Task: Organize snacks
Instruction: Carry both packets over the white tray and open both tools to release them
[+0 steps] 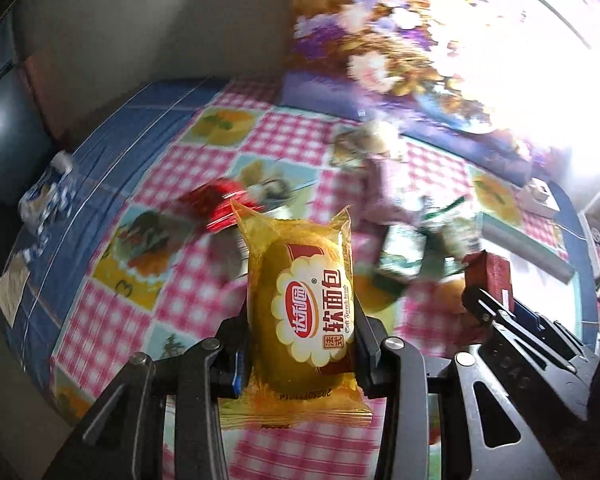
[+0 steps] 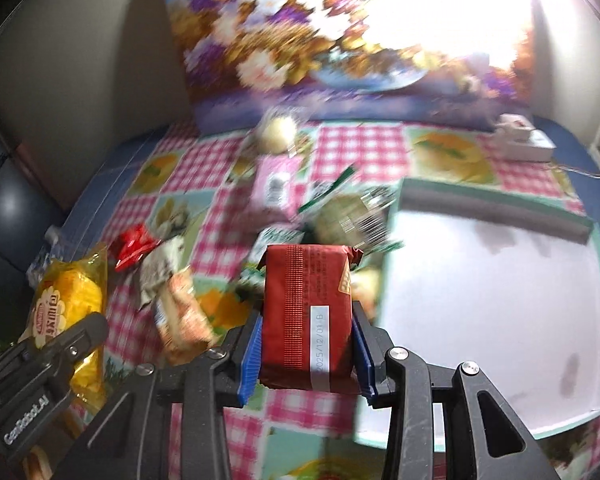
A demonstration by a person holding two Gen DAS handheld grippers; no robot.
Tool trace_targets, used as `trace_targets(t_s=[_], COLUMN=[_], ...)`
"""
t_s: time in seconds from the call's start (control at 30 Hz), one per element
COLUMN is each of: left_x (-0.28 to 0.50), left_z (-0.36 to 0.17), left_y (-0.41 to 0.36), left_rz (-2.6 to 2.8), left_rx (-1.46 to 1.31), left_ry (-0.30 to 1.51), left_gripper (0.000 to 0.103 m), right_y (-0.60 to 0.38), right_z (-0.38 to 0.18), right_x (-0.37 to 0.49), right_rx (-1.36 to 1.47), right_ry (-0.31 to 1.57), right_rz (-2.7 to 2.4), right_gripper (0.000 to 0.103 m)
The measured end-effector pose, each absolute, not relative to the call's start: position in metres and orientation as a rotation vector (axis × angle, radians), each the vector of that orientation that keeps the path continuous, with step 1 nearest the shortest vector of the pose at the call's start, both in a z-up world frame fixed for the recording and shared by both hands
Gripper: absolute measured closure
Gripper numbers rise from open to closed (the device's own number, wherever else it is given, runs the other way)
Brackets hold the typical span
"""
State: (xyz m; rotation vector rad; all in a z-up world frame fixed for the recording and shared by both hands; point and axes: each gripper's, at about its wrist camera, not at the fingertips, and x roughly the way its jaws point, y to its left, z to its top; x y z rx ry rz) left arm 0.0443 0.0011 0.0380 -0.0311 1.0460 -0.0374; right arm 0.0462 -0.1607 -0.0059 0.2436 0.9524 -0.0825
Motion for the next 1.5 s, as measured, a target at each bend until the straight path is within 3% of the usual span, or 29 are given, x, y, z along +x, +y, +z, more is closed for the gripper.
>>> trace_targets(t_s=[0.43,0.93,1.5], left_x=[0.065,0.086,0.104], left_z=[0.045,0.011,-0.026], left_y=[-0.105,-0.222,-0.279], left_rz=[-0.142,-0.250,-0.294], left_rx=[0.063,0.135,0.149], left_ry=[1.093,1.165,1.193], left_gripper=[0.061,0.061,0.061], right_y=[-0.265,-0.386,-0.434], right_z=[-0.001,-0.023,-0.053], right_x=[0.032,-0.004,-0.011], right_rx=[0.438,0.612,0.674], right_ry=[0.924,0.921,0.944], right_rz=[-0.321,-0.586,-0.700], right_gripper=[0.061,0.061,0.061])
